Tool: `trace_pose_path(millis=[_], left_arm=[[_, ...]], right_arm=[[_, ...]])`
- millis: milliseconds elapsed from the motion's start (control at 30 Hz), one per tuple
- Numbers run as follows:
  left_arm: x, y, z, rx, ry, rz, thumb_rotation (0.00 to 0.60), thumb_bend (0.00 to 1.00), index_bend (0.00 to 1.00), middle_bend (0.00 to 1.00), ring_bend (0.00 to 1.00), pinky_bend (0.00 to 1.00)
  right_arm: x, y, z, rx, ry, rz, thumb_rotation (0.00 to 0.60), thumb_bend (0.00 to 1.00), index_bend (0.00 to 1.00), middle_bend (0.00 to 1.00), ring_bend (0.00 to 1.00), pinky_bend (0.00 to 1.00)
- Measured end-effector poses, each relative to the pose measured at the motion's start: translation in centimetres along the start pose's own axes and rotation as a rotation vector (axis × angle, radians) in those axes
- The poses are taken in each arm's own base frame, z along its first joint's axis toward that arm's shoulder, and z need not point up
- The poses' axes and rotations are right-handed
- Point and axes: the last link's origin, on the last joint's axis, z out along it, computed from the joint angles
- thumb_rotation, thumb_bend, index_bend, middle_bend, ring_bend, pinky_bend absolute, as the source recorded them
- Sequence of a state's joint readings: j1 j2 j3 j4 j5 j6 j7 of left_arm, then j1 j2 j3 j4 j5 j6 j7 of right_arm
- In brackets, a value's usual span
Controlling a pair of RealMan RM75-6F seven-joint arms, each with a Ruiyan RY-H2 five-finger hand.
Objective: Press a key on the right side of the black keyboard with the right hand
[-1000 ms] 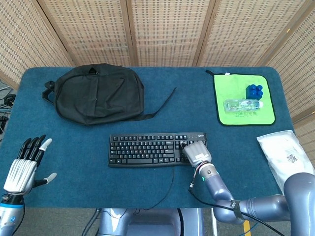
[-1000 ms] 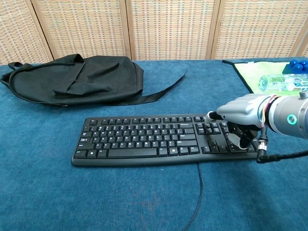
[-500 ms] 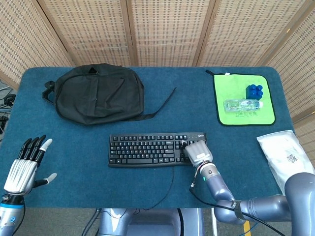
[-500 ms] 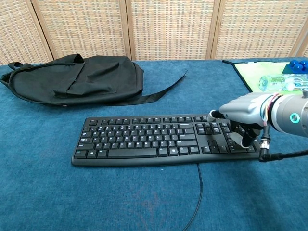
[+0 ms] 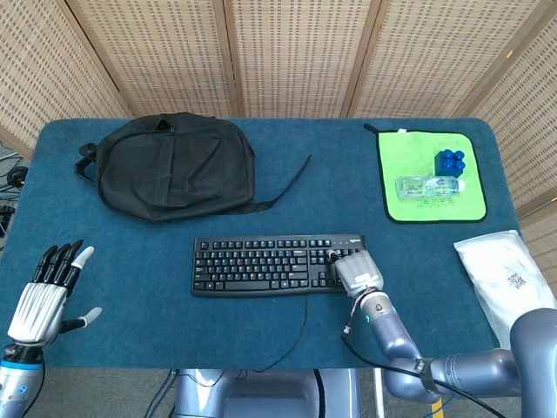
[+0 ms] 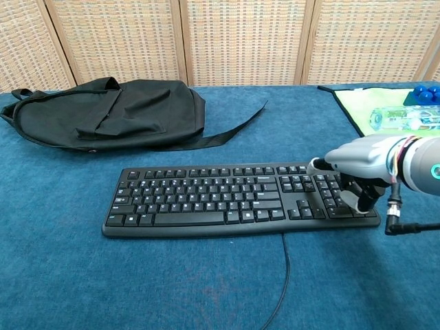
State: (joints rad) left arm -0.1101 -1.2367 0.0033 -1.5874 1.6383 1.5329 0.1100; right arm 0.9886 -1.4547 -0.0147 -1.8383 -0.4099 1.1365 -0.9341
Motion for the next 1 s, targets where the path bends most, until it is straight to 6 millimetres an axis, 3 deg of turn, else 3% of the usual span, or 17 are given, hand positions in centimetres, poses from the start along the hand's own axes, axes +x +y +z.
trace_pose_path(millis=[1000], left_arm=[[-0.08, 0.06, 0.01, -0.003, -0.004, 0.001, 0.6, 0.0, 0.0, 0.0, 0.0, 0.0]], right_arm=[[-0.3, 0.33, 0.14, -0.005, -0.007, 0.0, 0.6, 0.67, 0.09, 0.72, 0.63, 0.47]])
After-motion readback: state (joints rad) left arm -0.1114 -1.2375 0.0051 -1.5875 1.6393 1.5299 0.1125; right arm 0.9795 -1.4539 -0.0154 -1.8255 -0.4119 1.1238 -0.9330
